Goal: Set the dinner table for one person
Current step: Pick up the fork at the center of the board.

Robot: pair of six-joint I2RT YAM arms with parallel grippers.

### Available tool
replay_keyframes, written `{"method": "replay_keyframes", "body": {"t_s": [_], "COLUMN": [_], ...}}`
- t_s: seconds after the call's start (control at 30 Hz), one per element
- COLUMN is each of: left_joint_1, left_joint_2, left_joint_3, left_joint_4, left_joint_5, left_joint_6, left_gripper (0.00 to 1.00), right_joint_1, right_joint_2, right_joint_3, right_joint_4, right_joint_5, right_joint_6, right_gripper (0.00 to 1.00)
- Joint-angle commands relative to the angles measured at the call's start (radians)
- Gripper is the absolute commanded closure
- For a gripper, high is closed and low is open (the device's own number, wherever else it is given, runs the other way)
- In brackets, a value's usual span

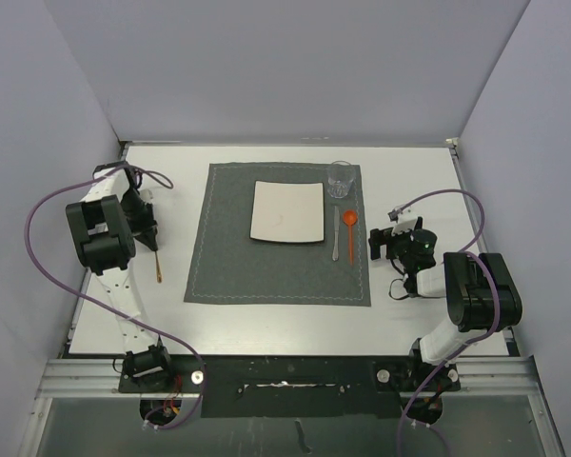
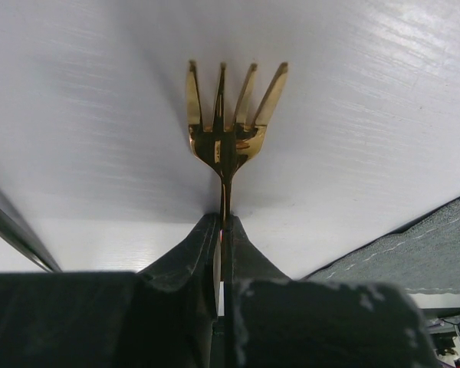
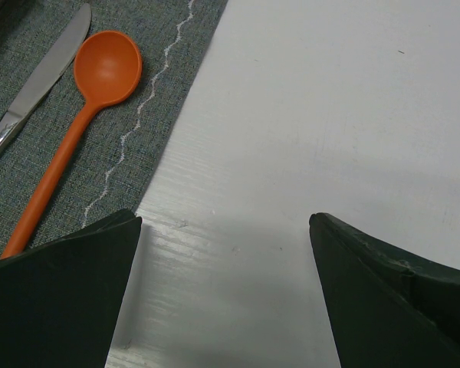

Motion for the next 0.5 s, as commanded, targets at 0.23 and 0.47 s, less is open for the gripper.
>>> {"method": "replay_keyframes", "body": {"t_s": [0.23, 0.47], "left_joint_1": [-0.01, -0.055], "left_joint_2": [0.026, -0.038], "left_joint_3": [0.008, -0.003], "left_joint_4": [-0.004, -0.007], "left_joint_5": [-0.019, -0.059], "left_joint_6": [-0.019, -0.025], "left_gripper": [1.0, 1.0], "right_joint_1": [-0.005, -0.005], "right_joint_2": [-0.003, -0.004], "right_joint_3": [0.025, 0.025], "right_joint_4": [0.05, 0.05], "right_joint_5": [-0.006, -0.006], "right_joint_6": [0.004, 0.003], "right_gripper": [0.02, 0.02]}}
